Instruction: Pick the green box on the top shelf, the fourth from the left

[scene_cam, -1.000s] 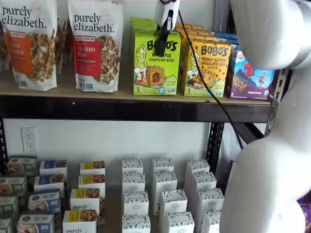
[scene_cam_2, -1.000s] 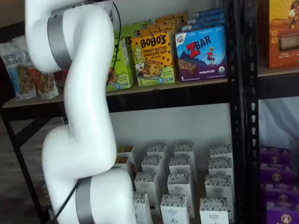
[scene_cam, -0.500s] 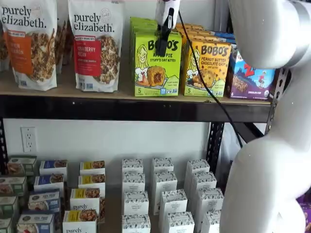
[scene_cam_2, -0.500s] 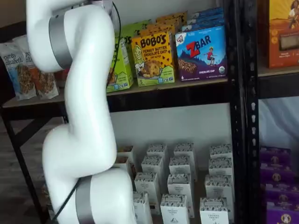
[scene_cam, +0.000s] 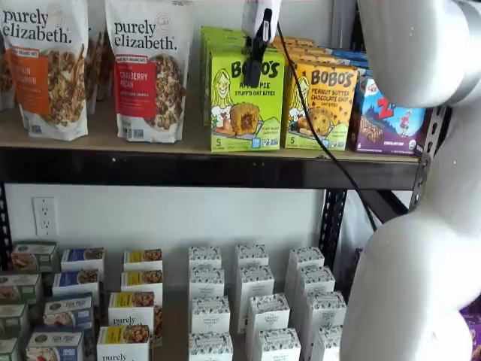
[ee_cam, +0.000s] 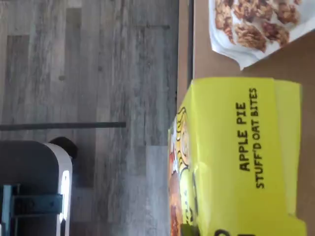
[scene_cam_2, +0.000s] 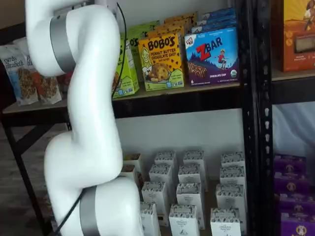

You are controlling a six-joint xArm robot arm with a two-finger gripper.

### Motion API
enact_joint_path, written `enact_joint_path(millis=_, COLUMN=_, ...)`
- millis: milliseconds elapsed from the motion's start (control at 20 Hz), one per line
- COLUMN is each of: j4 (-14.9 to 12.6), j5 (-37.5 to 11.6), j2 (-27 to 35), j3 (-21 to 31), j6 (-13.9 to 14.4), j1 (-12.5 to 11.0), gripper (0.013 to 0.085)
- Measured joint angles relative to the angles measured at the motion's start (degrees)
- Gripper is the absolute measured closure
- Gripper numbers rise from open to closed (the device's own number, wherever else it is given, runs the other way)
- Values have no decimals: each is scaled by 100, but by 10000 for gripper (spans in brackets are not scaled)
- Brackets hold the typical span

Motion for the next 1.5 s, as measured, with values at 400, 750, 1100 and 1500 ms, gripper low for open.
enact_joint_path(millis=400, j4=-8, j5=1, j2=-423, j3=403, j6=47, j1=47, gripper=690)
enact_joint_path(millis=750, j4=67, j5=28, j2=-838, j3=747, j6=123, j1=98, gripper=690)
enact_joint_path(millis=1100, j4=95, j5=113, j2=-1205, j3=994, j6=219, j1=171, gripper=690)
enact_joint_path(millis=1500, j4=86, j5=116, j2=-1633, j3=1397, j6=253, j1=203, gripper=690)
